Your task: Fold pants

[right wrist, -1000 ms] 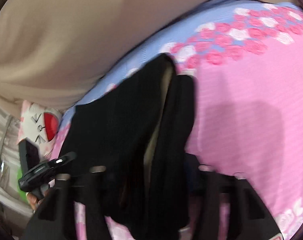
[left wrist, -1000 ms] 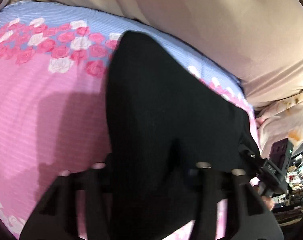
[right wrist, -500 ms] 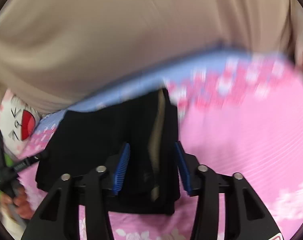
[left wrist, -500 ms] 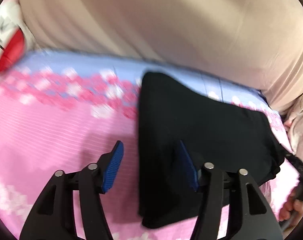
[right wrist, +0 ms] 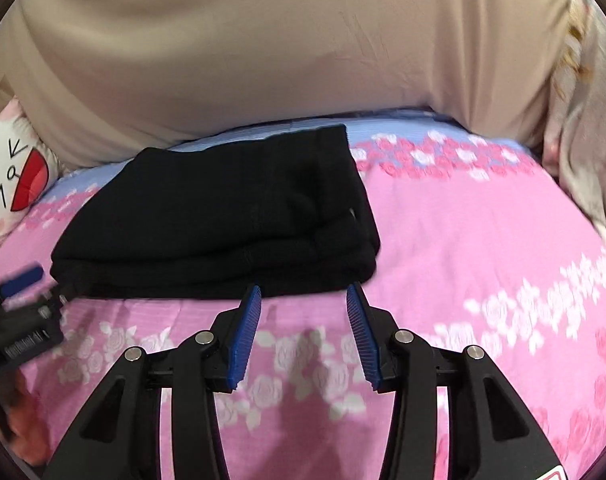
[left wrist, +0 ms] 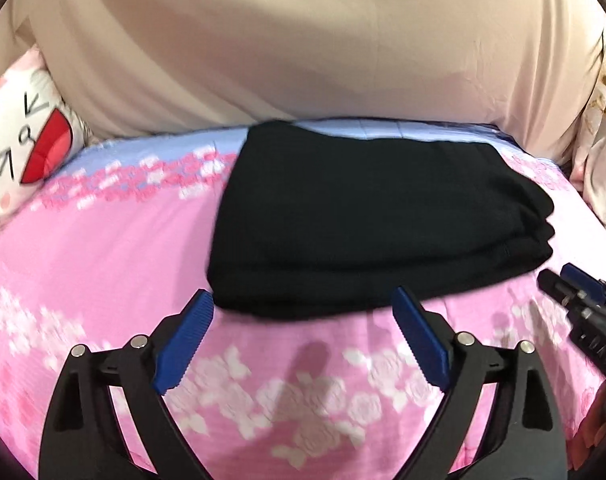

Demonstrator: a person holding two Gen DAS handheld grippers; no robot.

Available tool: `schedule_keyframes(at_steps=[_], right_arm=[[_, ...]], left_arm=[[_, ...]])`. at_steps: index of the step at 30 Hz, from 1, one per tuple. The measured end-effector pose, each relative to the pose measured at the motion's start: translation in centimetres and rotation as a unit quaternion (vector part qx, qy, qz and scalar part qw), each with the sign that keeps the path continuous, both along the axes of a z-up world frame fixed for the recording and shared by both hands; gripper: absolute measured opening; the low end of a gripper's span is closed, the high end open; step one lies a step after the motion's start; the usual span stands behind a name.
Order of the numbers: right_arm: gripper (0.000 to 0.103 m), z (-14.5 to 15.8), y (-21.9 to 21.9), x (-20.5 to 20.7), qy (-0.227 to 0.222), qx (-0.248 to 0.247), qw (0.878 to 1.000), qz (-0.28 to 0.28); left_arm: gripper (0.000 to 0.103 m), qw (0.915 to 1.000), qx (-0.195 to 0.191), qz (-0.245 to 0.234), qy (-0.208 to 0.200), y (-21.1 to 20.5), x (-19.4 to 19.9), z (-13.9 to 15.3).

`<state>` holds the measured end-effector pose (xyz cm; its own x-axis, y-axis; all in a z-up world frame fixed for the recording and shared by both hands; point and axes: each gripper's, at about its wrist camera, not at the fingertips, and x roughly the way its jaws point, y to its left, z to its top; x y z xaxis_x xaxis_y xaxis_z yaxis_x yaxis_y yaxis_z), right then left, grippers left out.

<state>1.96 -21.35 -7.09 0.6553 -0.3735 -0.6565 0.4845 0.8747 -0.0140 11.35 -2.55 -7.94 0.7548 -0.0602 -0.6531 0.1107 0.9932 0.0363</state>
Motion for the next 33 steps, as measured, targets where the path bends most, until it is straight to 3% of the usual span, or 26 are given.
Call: schedule_keyframes(at_steps=[3, 7, 15, 24, 33], right_arm=[[0.05, 0.0, 0.1, -0.9, -0.007, 0.01, 1.0, -0.013], [0.06, 0.0, 1.0, -1.1, -0.003, -0.022, 0.999, -0.028], [0.069, 0.1, 2.8, -1.5, -0.001, -0.069, 0.997, -0.028], [0.071, 0.2, 2.9, -1.6, 0.001, -0.07, 0.997, -0.031], [0.071, 0.1, 2.6, -1.6, 0.002, -0.062, 0.998, -0.029]], left_arm=[[0.09, 0.9999, -0.008, 0.001, 0.007, 0.3, 0.0, -0.2], [0.09, 0.9998, -0.019, 0.006, 0.005, 0.6, -0.1, -0.3], [0.09, 0.9998, -0.015, 0.008, -0.01, 0.5, -0.7, -0.1], [0.09, 0.9995, 0.006, -0.019, -0.023, -0.6, -1.3, 0.1], [0.09, 0.9997, 0.005, -0.012, -0.018, -0.5, -1.1, 0.1]])
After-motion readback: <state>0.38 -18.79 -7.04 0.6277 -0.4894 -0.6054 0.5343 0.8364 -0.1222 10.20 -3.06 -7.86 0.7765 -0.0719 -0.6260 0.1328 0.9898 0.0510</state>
